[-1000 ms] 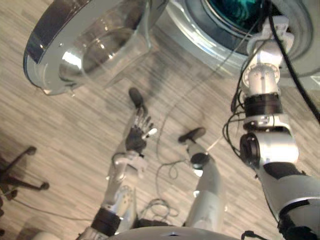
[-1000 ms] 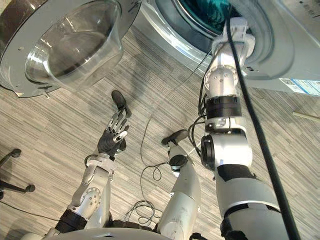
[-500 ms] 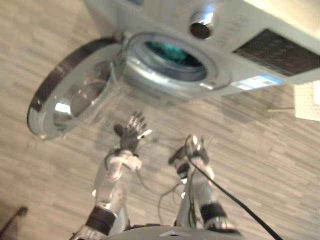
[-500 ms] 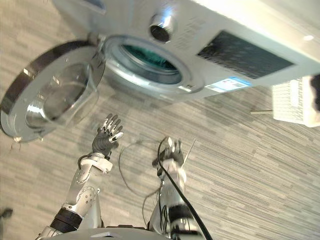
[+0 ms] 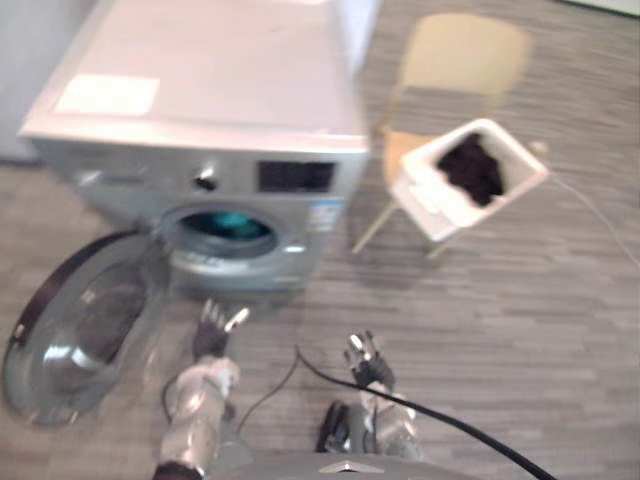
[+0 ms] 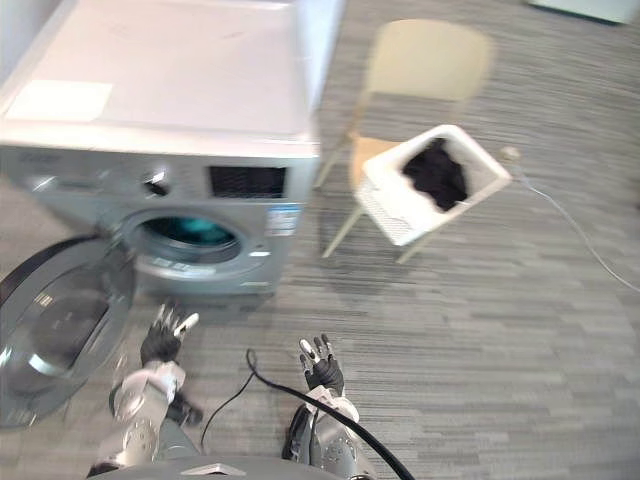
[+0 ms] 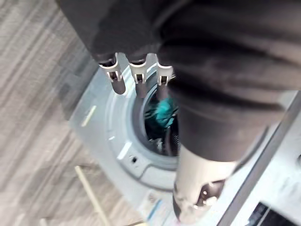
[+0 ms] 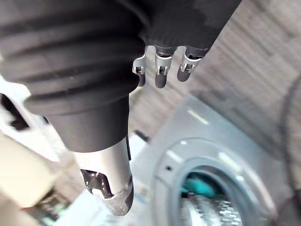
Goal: Pick up the laundry basket with both hands and put the clothes into the washing machine.
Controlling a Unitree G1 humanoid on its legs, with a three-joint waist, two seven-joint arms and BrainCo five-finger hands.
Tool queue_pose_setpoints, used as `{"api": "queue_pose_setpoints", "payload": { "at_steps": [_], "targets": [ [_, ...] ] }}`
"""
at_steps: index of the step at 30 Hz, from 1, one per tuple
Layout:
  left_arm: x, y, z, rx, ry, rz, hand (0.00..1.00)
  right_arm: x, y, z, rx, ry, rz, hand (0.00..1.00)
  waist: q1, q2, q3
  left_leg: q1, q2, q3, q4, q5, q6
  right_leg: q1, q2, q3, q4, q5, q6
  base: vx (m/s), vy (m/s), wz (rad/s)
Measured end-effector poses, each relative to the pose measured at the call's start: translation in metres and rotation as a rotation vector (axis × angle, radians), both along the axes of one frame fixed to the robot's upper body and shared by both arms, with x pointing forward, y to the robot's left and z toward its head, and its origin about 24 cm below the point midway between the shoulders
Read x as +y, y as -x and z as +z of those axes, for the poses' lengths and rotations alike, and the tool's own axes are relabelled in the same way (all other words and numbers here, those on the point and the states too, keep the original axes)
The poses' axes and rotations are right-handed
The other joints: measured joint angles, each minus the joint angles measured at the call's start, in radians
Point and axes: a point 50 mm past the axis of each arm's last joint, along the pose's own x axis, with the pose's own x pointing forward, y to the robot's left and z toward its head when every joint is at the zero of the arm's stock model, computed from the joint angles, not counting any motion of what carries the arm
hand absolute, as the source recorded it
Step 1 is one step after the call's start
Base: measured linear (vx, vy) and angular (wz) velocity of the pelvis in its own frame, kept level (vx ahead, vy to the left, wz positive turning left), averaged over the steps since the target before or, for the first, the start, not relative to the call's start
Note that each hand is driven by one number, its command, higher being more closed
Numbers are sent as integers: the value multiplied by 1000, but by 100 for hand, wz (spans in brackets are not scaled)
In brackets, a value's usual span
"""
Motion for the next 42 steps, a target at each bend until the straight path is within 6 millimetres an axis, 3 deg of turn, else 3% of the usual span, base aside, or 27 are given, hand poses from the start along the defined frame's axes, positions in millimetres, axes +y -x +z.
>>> {"api": "queue_pose_setpoints", "payload": {
  "at_steps": [2,4,5,6,8,10,12,13,15,17,18,20,21,23,25,26,27,29,31,33,34,35,38,39,40,41,42],
  "targets": [
    [-5,15,-9,57,28,5,0,-13,-3,13,-56,53,-39,0,-1,13,-33,44,31,-40,28,58,52,19,60,87,-35,14,-29,68,-264,-140],
    [-19,22,-12,81,67,-8,0,-36,-3,22,-86,146,-94,0,1,13,-46,49,-44,-182,122,-4,5,58,80,165,-95,35,-52,69,-143,-138],
    [-23,24,-13,86,58,-26,0,-48,-4,32,-119,227,-124,0,-4,28,-56,53,-169,-299,166,-100,-10,112,96,212,-166,64,-83,39,-15,-89],
    [-23,24,-13,85,56,-28,0,-49,-5,34,-123,239,-126,0,-5,30,-57,55,-186,-307,165,-115,-11,120,99,218,-176,70,-90,47,20,-94],
    [-22,22,-11,78,44,-38,0,-51,-11,47,-165,305,-139,0,-1,37,-62,79,-312,-311,83,-214,-38,163,114,269,-242,107,-98,57,72,-60],
    [-27,21,-10,72,48,-59,0,-53,-17,62,-227,339,-159,0,1,48,-69,71,-411,-310,-41,-245,-56,157,113,295,-260,113,-97,39,117,-43],
    [-32,18,-9,66,56,-76,0,-57,-20,73,-260,381,-200,0,-15,66,-91,90,-465,-288,-174,-257,-44,135,113,290,-269,108,-82,71,113,-20],
    [-32,12,-6,48,51,-81,0,-58,-22,81,-276,412,-224,0,-14,63,-92,102,-484,-270,-206,-247,-54,141,89,277,-293,127,-65,115,108,-16],
    [-34,6,-3,26,51,-87,0,-59,-28,91,-302,449,-257,0,-12,66,-89,127,-497,-265,-196,-235,-9,160,88,294,-305,152,-27,148,79,-30],
    [-39,1,0,10,50,-114,0,-59,-31,96,-312,494,-268,0,-20,63,-91,159,-512,-286,-194,-253,17,181,83,295,-266,132,-34,154,48,-23],
    [-45,-5,4,-13,50,-146,0,-59,-32,103,-330,536,-276,0,-21,63,-89,186,-519,-293,-200,-266,12,177,79,291,-206,111,-31,91,34,-17],
    [-52,-12,9,-43,15,-215,0,-58,-33,114,-367,605,-282,0,-26,41,-81,227,-534,-308,-229,-275,0,141,61,277,-86,81,13,27,10,-4],
    [-55,-14,11,-58,-15,-264,0,-56,-33,121,-391,655,-285,0,-39,16,-93,231,-560,-316,-246,-286,4,116,19,230,-34,49,42,-27,-51,12],
    [-66,-20,17,-90,-52,-343,0,-58,-33,127,-396,752,-300,0,-46,-14,-101,223,-608,-325,-262,-284,9,116,-42,155,-45,-7,-2,-24,-46,25],
    [-77,-25,22,-124,-61,-402,0,-69,-29,125,-343,819,-349,0,-67,-2,-100,175,-628,-398,-274,-281,13,123,-58,113,-62,1,10,-33,-3,71],
    [-87,-31,28,-153,-55,-439,0,-78,-26,124,-306,851,-384,0,-73,7,-90,162,-635,-455,-282,-275,26,93,-62,119,12,23,13,19,35,103],
    [-94,-35,32,-176,-66,-475,0,-85,-22,125,-273,882,-420,0,-77,23,-66,155,-624,-507,-277,-271,32,34,-53,161,81,-13,-7,27,-14,119],
    [-96,-37,34,-186,-81,-490,0,-90,-18,130,-258,926,-452,0,-90,36,-58,146,-609,-579,-259,-274,27,11,-62,244,-1,-9,-5,53,-91,113],
    [-95,-37,34,-187,-95,-492,0,-92,-12,140,-279,941,-486,0,-85,32,-57,141,-593,-623,-215,-297,7,20,-86,270,-76,32,-2,155,-191,82],
    [-90,-35,32,-179,-115,-485,0,-91,-3,156,-314,1015,-512,0,-56,5,-74,121,-582,-666,-129,-356,-40,44,-124,263,-147,71,1,256,-360,69],
    [-89,-30,28,-164,-128,-489,0,-93,2,161,-318,1046,-529,0,-50,-11,-89,120,-569,-695,-94,-382,-67,57,-123,244,-118,107,74,217,-286,56],
    [-89,-27,26,-153,-127,-487,0,-95,3,161,-312,1053,-538,0,-48,-4,-98,120,-554,-707,-86,-390,-80,60,-119,227,-99,97,94,284,-313,52],
    [-85,-13,16,-96,-104,-455,0,-100,6,158,-268,1099,-534,0,-41,53,-129,123,-456,-724,-29,-383,-124,75,-48,172,-41,21,53,343,-274,22],
    [-81,-13,15,-83,-96,-424,0,-104,8,156,-246,1106,-537,0,-46,69,-120,97,-414,-722,78,-345,-87,119,-27,147,-38,12,42,317,-243,26],
    [-76,-11,13,-68,-91,-391,0,-106,9,155,-229,1113,-543,0,-45,67,-115,64,-370,-713,202,-270,-32,179,-7,130,-65,5,29,312,-254,19],
    [-73,-10,11,-60,-91,-376,0,-108,10,155,-226,1115,-549,0,-44,67,-112,50,-347,-704,255,-217,-8,214,3,126,-87,6,23,287,-242,-2],
    [-66,-7,9,-40,-90,-343,0,-109,11,155,-222,1117,-558,0,-38,65,-109,27,-306,-683,345,-100,26,278,15,129,-137,8,10,265,-181,-22]
  ]
}}
